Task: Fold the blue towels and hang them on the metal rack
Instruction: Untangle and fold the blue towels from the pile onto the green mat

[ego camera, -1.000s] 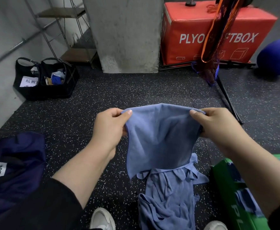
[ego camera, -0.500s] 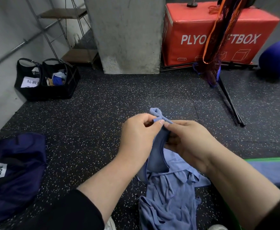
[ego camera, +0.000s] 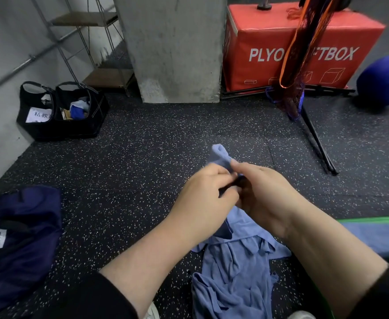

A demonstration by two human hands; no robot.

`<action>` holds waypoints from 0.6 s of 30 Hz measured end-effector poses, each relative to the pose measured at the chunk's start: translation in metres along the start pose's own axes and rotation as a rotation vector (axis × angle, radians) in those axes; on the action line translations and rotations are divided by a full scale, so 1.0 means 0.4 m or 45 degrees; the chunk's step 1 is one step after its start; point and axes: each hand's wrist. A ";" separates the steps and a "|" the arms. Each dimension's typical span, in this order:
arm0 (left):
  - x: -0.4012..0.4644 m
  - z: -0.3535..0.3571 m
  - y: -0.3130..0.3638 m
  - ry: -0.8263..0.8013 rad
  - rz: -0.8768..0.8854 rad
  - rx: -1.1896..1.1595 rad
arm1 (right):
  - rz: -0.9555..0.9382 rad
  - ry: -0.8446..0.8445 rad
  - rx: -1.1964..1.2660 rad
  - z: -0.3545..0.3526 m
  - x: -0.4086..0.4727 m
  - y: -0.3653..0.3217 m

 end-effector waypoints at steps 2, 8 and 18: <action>-0.003 -0.016 0.013 -0.003 -0.135 -0.180 | -0.027 0.065 -0.030 -0.017 0.008 -0.005; 0.028 -0.108 -0.029 0.010 -0.076 0.318 | -0.216 0.024 -0.749 -0.049 0.002 -0.028; 0.023 -0.108 -0.060 -0.212 -0.091 0.471 | -0.437 -0.034 -1.445 -0.076 -0.001 -0.047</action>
Point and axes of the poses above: each hand's wrist, its own x-axis towards the middle knuckle, its own z-axis out of the palm, y = z × x, and after that the axes turned 2 degrees about -y, right-handed
